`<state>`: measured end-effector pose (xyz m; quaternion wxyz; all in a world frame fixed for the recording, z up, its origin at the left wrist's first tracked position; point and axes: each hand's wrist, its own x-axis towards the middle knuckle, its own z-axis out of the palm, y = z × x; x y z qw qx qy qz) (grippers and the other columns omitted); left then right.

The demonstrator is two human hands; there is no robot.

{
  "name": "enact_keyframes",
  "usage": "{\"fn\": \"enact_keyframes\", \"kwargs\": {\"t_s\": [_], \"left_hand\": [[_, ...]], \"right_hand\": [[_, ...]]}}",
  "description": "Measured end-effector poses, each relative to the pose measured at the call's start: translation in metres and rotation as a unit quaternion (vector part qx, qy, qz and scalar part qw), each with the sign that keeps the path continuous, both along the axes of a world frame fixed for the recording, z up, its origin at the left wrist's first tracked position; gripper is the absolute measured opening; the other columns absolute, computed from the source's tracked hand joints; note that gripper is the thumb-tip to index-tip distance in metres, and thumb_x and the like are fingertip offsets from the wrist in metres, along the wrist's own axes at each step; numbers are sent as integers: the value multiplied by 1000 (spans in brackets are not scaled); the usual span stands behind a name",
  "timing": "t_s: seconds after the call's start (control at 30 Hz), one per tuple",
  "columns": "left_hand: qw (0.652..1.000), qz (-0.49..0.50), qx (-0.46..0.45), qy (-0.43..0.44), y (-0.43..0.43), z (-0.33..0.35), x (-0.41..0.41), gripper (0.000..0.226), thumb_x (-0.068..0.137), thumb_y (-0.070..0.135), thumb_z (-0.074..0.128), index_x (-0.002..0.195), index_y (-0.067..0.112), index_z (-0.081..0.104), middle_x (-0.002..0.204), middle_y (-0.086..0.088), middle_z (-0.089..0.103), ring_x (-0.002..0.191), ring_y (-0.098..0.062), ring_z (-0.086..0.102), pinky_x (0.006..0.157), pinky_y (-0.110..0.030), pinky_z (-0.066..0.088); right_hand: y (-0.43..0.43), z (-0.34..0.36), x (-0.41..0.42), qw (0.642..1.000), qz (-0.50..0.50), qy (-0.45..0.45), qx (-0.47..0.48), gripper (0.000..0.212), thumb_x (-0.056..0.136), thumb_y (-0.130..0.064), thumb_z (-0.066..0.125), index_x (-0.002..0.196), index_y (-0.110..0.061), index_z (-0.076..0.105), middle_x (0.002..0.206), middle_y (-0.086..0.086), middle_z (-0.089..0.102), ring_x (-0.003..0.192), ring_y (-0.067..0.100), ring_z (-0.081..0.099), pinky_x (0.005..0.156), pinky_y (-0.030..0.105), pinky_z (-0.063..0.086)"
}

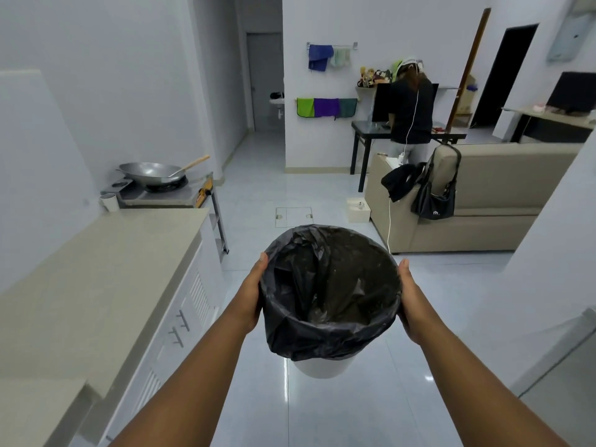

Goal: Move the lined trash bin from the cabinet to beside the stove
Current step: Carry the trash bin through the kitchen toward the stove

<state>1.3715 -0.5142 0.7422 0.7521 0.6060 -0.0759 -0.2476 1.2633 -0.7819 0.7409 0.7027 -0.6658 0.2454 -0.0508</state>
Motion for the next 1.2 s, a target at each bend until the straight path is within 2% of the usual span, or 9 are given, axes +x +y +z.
{"fn": "enact_keyframes", "kwargs": {"t_s": [0.1, 0.2, 0.4, 0.53, 0.63, 0.9, 1.2], "left_hand": [[1000, 1, 5, 5, -22, -7, 47, 79, 79, 75, 47, 140, 27, 59, 140, -4, 65, 131, -26, 57, 119, -49, 35], [1000, 9, 1, 4, -50, -15, 97, 71, 87, 72, 44, 141, 27, 59, 140, -3, 65, 132, -26, 57, 120, -50, 34], [1000, 27, 5, -7, -114, -10, 189, 91, 68, 83, 54, 142, 29, 58, 141, -3, 65, 132, -27, 57, 119, -52, 35], [999, 37, -6, -7, -155, -7, 248, 89, 72, 79, 52, 142, 26, 57, 142, -5, 64, 132, -28, 57, 119, -52, 35], [999, 47, -7, -5, -181, -7, 282, 86, 75, 77, 48, 143, 25, 56, 142, -6, 63, 132, -28, 56, 119, -52, 35], [999, 50, -20, 4, -224, -17, 396, 87, 70, 80, 53, 140, 27, 60, 139, -4, 66, 132, -28, 57, 119, -52, 35], [999, 16, -51, 2, -272, -14, 572, 80, 77, 74, 49, 137, 24, 63, 134, -4, 70, 129, -26, 60, 117, -50, 39]], "right_hand": [[-23, -5, 48, 1000, 10, 4, 6, 91, 76, -83, 20, 145, -28, 44, 152, 8, 45, 140, 30, 39, 115, 45, 31], [-51, -10, 101, 1000, 12, 6, 6, 90, 77, -82, 20, 146, -29, 42, 152, 8, 43, 141, 30, 38, 115, 45, 30], [-119, -6, 203, 999, 35, 8, 3, 99, 69, -87, 23, 148, -30, 40, 154, 7, 42, 141, 30, 37, 117, 48, 27], [-162, 2, 263, 999, 43, -4, -3, 95, 71, -81, 21, 149, -29, 36, 155, 8, 39, 142, 32, 35, 116, 47, 28], [-187, 3, 304, 999, 51, 1, -2, 97, 70, -84, 23, 149, -30, 38, 155, 6, 41, 141, 31, 37, 116, 48, 28], [-233, -3, 419, 998, 58, -6, 5, 92, 74, -82, 23, 147, -29, 41, 153, 7, 43, 141, 30, 38, 117, 48, 28], [-282, 1, 586, 999, 48, 1, -7, 84, 81, -78, 21, 149, -30, 38, 153, 5, 42, 140, 29, 39, 116, 46, 29]]}}
